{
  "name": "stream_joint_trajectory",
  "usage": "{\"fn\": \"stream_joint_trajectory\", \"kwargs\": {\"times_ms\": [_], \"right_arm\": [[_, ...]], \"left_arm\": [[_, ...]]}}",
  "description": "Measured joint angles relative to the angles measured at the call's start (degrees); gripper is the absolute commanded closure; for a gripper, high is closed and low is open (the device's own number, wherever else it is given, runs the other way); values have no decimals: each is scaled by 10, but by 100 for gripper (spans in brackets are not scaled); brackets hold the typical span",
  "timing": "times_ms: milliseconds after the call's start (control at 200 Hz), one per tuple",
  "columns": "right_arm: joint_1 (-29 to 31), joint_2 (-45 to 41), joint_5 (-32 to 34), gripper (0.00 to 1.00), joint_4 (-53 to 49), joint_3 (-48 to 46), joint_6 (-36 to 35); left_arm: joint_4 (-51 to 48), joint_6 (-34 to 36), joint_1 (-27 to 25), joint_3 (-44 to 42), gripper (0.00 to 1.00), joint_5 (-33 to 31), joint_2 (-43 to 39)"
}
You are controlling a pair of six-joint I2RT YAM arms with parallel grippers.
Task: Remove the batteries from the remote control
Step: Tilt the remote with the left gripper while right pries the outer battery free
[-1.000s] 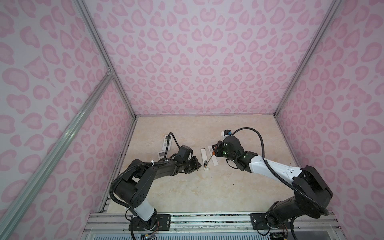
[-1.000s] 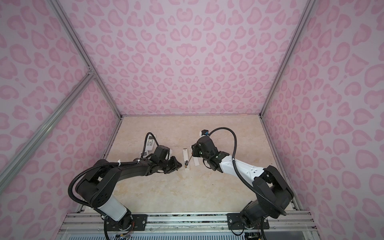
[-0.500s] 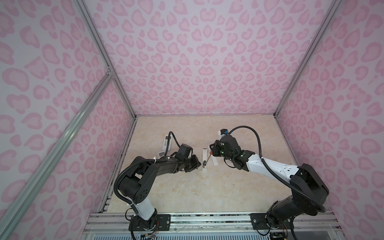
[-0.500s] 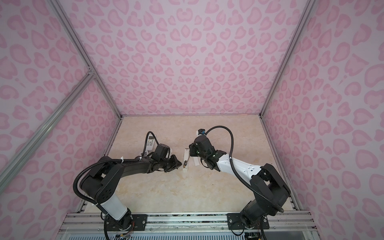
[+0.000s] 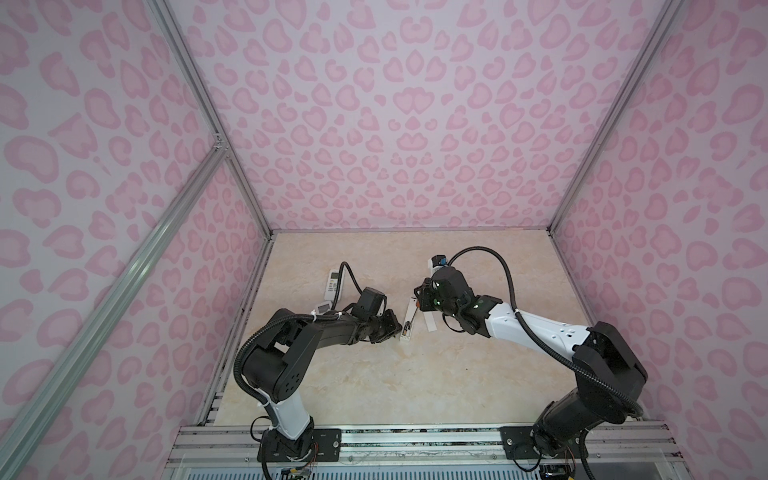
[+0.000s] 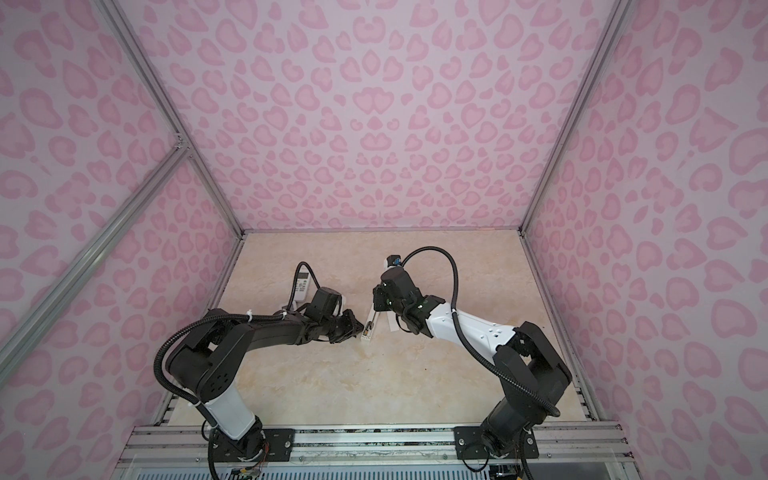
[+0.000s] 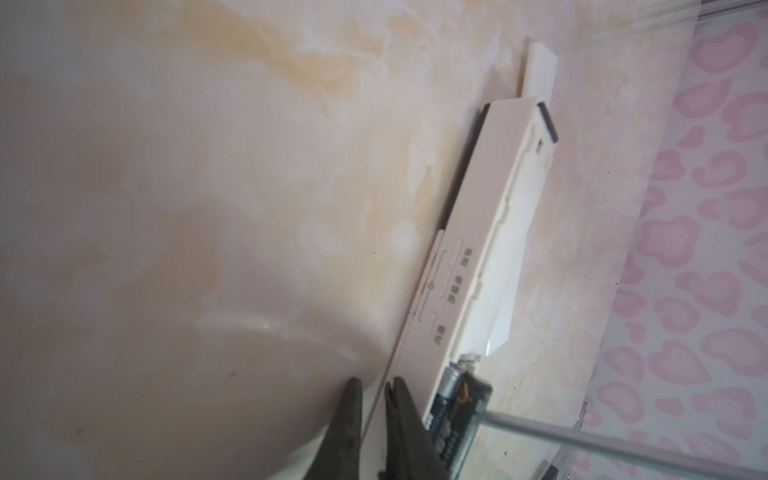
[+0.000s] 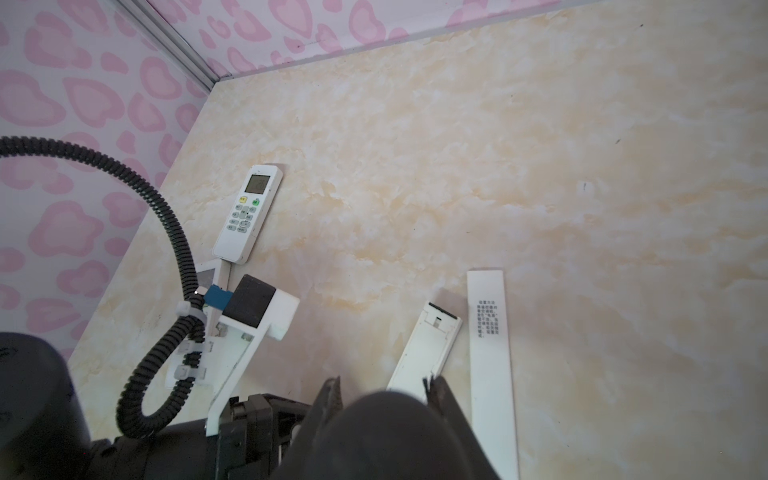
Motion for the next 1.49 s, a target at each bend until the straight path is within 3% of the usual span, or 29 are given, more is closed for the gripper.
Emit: {"fn": "stream_joint_trajectory", "kwargs": {"times_ms": [730,1000,1495], "right_arm": [[21,27,-5,100,-11,37,-1],[21,31,-4,100,-11,43,-3],[21,47,-9,100,-13,67,-12]], "left_arm": [[13,-11,12,-33,83,3,-22],[-17,9,33,-34,75,-10,-40],[-45,46,62,-4,74,-7,-25]]}}
